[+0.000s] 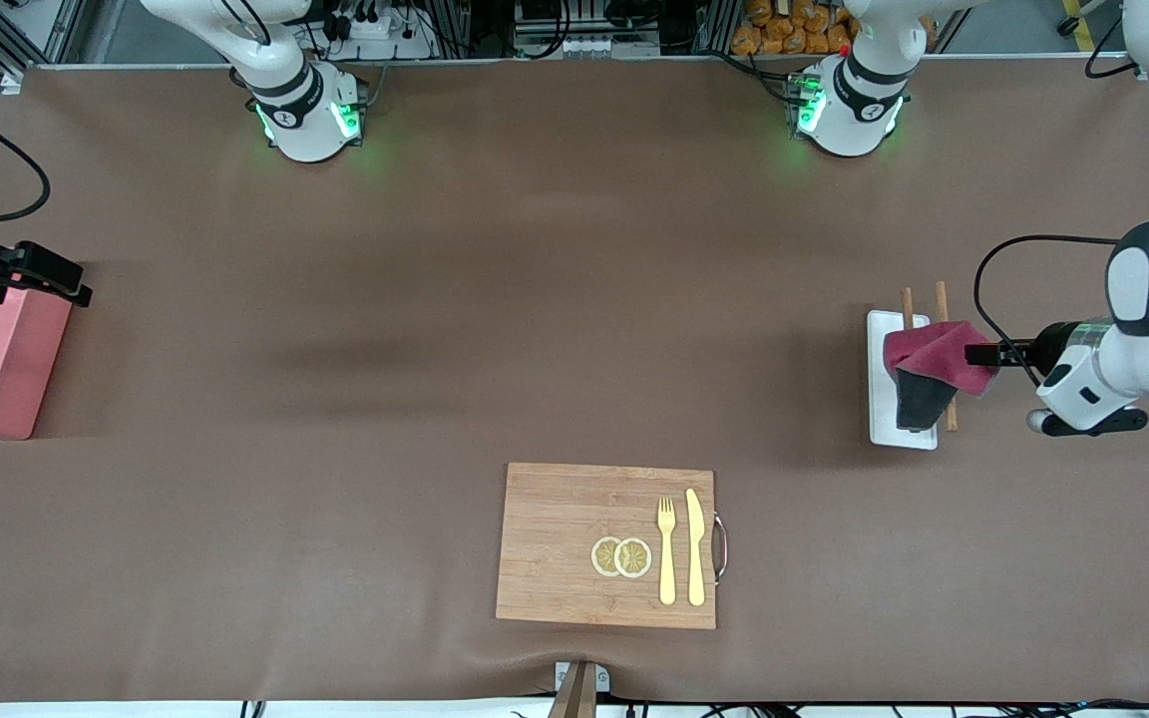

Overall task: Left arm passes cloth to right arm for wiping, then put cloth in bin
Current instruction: 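Grasp the pink cloth with the left gripper and lift it off the tray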

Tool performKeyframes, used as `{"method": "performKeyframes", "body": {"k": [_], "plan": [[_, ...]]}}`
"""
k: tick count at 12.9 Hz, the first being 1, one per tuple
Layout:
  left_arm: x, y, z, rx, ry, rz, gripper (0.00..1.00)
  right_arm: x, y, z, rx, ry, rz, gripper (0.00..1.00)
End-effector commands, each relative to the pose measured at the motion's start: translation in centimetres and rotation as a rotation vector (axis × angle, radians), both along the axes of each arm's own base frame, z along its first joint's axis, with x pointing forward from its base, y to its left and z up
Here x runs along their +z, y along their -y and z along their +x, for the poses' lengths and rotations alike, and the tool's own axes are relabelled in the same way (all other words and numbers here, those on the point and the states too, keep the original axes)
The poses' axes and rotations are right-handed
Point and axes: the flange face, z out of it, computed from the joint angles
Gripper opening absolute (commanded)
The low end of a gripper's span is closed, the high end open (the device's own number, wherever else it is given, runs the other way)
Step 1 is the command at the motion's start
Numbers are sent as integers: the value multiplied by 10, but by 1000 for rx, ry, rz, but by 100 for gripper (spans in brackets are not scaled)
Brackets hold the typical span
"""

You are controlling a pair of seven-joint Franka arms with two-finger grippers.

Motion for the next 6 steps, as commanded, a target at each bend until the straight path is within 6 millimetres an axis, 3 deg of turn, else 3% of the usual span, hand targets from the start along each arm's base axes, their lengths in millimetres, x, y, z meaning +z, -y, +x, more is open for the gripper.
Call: {"method": "performKeyframes", "body": {"k": [1, 2, 3, 4, 5, 6], "plan": [[-9, 6, 13, -26, 12, -57, 100, 4, -4, 3, -7, 2, 12, 100], [-9, 7, 13, -26, 11, -59, 100, 2, -4, 3, -5, -3, 12, 100], [-8, 7, 13, -26, 12, -59, 86, 2, -3, 3, -7, -3, 12, 100], [-7, 6, 13, -27, 12, -57, 32, 3, -3, 3, -7, 0, 12, 100], [-7, 9, 13, -22, 10, -54, 0, 4, -2, 3, -7, 2, 12, 100], [-6, 13, 13, -34, 10, -55, 0, 4, -3, 3, -5, 2, 12, 100]]}}
